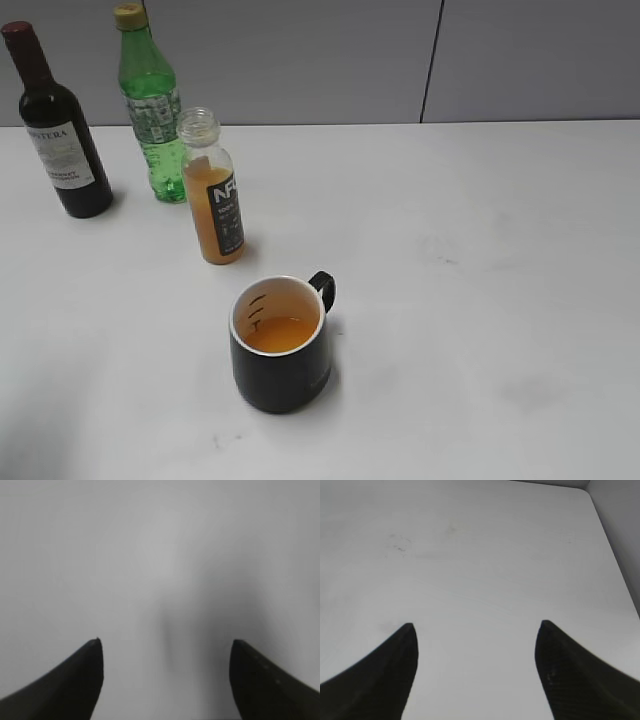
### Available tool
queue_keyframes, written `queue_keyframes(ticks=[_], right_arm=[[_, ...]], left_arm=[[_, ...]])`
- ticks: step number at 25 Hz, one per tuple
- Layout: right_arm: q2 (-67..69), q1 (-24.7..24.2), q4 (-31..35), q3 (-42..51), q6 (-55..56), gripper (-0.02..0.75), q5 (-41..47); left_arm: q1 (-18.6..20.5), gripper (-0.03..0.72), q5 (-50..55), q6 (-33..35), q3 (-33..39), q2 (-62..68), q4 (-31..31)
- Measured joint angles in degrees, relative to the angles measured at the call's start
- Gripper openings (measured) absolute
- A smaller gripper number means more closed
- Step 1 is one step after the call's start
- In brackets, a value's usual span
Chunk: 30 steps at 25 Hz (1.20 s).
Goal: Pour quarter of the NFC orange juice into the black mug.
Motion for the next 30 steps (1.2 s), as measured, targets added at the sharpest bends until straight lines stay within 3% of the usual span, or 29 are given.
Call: queue_keyframes(ticks=[5, 9, 17, 23, 30], right_arm=[[0.0, 0.0, 0.0, 0.0, 0.0, 0.556, 0.0], [0.0, 0.0, 0.0, 0.0, 0.0, 0.556, 0.0], [0.0, 0.0, 0.0, 0.0, 0.0, 0.556, 0.0], [0.0, 0.0, 0.0, 0.0, 0.0, 0.556, 0.0], [0.0, 0.0, 0.0, 0.0, 0.0, 0.556, 0.0]], left_arm=[[0.0, 0.597, 6.7, 0.6, -0.3, -13.4, -3.1], [0.0, 0.669, 9.3, 3.7, 0.8, -28.6, -5.8], [0.0, 0.692, 8.7, 7.9, 9.7, -54.0, -6.8], [0.0, 0.672, 5.6, 12.1, 16.0, -62.8, -10.5], [0.0, 0.659, 4.7, 13.9, 16.4, -63.2, -11.5]])
